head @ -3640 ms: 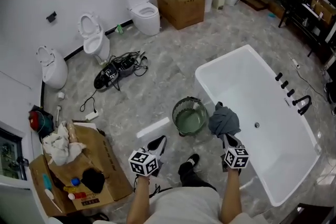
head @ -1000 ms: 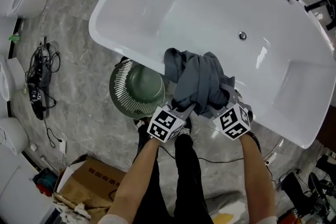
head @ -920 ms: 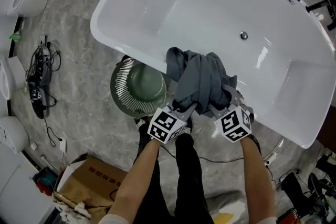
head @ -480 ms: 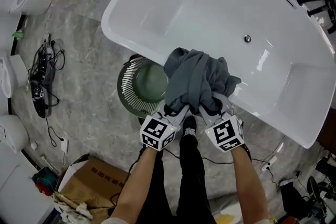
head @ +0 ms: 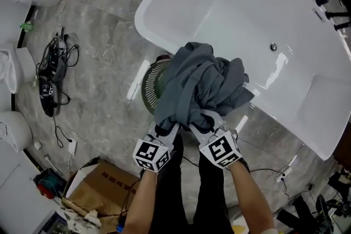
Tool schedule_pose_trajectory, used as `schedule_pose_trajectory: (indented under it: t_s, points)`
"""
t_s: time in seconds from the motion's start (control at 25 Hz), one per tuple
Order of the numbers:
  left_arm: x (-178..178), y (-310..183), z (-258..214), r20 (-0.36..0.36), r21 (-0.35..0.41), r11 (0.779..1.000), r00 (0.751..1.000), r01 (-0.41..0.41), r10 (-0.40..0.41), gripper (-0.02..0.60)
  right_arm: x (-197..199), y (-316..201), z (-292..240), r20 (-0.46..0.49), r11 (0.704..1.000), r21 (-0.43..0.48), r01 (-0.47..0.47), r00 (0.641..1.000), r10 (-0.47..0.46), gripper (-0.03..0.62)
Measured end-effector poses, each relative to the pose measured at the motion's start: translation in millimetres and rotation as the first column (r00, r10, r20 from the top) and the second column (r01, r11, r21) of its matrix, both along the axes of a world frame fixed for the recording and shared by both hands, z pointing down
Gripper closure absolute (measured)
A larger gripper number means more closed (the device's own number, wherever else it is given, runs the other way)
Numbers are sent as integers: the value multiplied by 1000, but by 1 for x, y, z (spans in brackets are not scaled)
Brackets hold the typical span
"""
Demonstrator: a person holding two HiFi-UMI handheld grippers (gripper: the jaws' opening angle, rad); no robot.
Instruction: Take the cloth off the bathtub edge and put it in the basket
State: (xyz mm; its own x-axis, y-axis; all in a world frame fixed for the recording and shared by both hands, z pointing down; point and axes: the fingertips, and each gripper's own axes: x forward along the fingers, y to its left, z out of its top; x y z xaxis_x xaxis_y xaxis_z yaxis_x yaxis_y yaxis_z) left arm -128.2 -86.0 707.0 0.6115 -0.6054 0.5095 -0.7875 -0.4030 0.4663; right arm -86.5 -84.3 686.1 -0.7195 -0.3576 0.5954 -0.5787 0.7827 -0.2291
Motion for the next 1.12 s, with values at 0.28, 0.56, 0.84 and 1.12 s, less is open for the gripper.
schedule_pose_trajectory:
  t_s: [0.28, 0.56, 0.84, 1.12]
  points:
    - [-100, 22, 13, 75, -41, 991, 989, 130, -127, 439, -102, 20, 8, 123, 990, -131, 47, 992, -31, 499]
    - [-172, 45, 32, 110, -93, 969, 970, 227, -217, 442, -173, 43, 30, 146, 967, -249, 57, 989, -21, 500]
    - [-150, 25, 60, 94, -108, 989, 992, 97, -87, 440, -145, 19, 66, 101, 936, -339, -95, 985, 137, 500]
    - [-105, 3, 101, 18, -166, 984, 997, -67, 71, 440, -94, 0, 106, -33, 896, -347, -278, 958, 285, 499]
